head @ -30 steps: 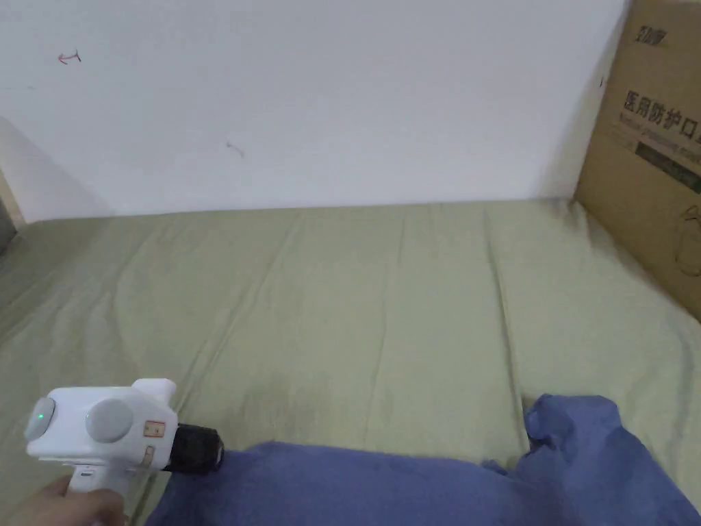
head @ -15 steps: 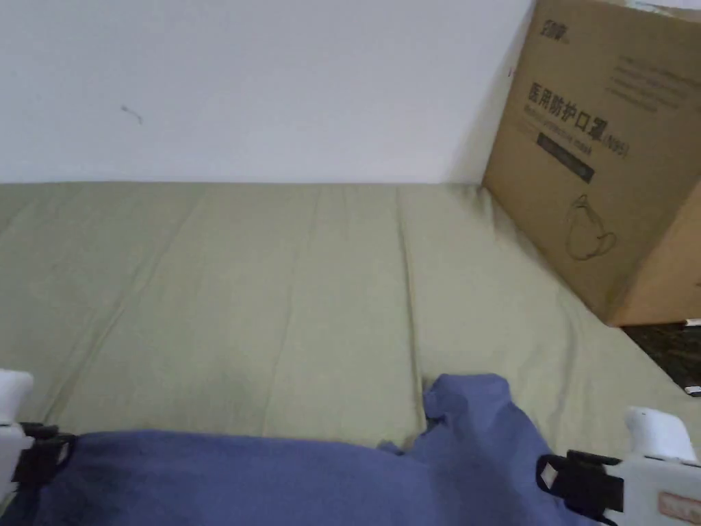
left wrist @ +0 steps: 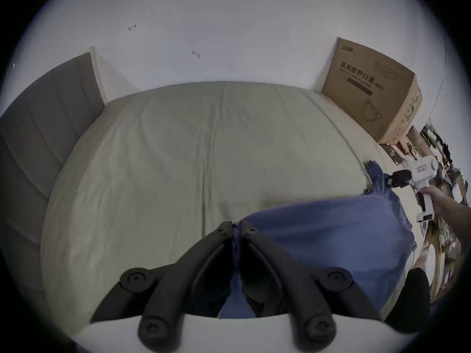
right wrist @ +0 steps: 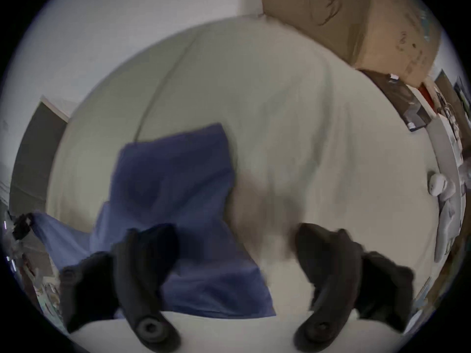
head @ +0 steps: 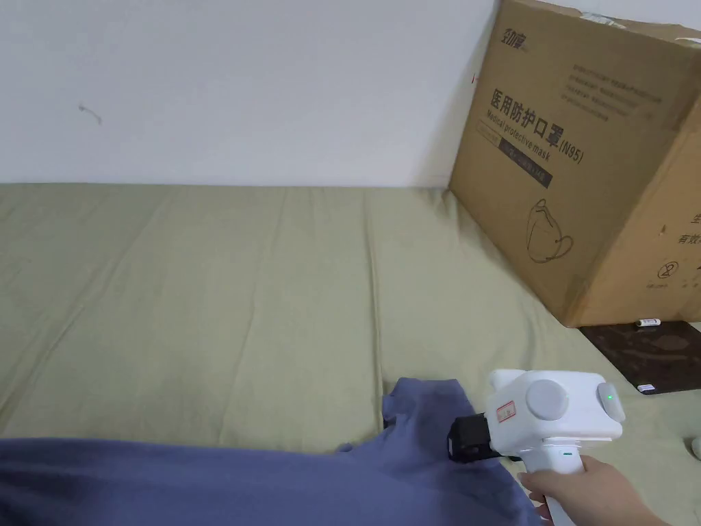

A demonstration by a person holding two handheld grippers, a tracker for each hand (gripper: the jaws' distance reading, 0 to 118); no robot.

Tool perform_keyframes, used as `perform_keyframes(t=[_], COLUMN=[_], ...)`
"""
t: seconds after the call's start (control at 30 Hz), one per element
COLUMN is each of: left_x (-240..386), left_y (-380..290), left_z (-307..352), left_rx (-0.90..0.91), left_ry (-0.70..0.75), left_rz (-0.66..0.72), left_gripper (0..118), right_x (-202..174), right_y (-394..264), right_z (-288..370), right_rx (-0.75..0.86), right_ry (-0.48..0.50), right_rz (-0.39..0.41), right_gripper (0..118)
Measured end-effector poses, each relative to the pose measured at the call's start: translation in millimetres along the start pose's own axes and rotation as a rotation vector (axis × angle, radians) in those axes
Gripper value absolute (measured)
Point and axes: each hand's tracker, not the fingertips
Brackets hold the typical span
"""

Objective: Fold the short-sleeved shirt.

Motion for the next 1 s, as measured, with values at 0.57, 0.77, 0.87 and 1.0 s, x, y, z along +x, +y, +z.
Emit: perform_keyframes(t=[0.57,0.77,0.87,1.0], left_x=[26,29,29,26], left_y=[57,108,135,165], left_z=[204,275,296,307], left_rx=[0.368,0.474,0.503,0.515], left_ry=[0.008,0.002,0.020,0.044], left_rz=[0.009,0.022,0.015,-0.001], left_gripper=[5,5,5,5], right_x=[3,-22,-22,-29], right_y=[-7,5,28,64], right_z=[304,412,450,486], right_rx=[0.566,0.738,0.768,0.827], right_ry=[0.166,0.117,0.137,0.099], right_rz=[-0.006,0.045,0.014,0.019], right_gripper=[0,0,0,0])
